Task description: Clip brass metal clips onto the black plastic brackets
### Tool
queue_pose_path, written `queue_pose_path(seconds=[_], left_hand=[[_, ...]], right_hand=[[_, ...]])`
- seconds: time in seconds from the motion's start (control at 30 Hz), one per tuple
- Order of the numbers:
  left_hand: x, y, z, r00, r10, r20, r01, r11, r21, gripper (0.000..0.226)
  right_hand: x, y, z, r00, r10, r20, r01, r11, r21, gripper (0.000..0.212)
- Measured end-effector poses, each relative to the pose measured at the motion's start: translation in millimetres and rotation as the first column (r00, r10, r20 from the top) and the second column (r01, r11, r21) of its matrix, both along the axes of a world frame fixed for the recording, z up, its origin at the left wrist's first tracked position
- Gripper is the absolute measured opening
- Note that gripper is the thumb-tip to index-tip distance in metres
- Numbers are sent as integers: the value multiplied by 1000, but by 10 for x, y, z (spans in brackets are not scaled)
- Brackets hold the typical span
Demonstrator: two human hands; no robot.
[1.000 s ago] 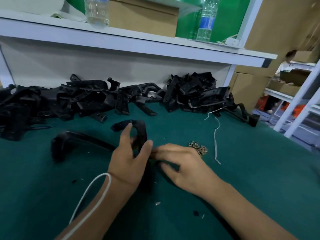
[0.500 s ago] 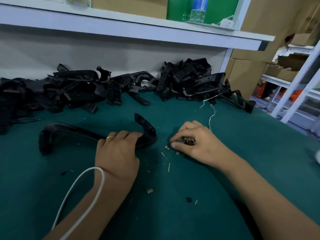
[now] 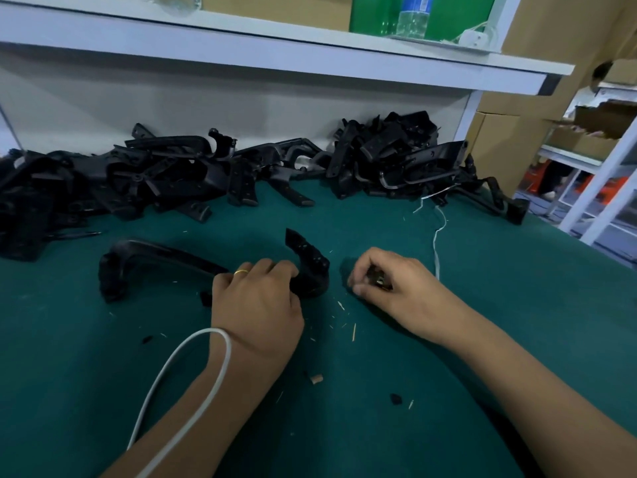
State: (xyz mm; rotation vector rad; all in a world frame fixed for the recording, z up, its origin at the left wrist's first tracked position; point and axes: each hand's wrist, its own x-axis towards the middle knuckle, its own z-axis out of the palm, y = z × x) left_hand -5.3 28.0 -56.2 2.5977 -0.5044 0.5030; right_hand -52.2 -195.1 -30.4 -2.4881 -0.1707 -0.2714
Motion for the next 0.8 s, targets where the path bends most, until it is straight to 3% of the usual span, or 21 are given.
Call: queue_pose_path(seconds=[0.13,0.33,0.43,0.57,0.8], left_hand=[[-22,-5,18,999,-43,-13,44,999,16,25],[-72,-46,36,996,-90,24,92,993,-68,39],[-51,-59,8,994,-101,45,102,995,-22,45],[-28,-34,-31,991,-126,50,123,991,54,37],[-5,-44,-40,993,-115,28,110,985,134,41]], right_hand=[[30,-9,-25,998,-31,56,15,963,270,11],[91,56,-52,993,-89,79,27,814,580,12],[99,36,-44,994,-92,63,31,770,637,10],[91,24,-41,999,-45,17,23,746,666,12],[91,104,-47,997,-36,61,-8,797,604,12]])
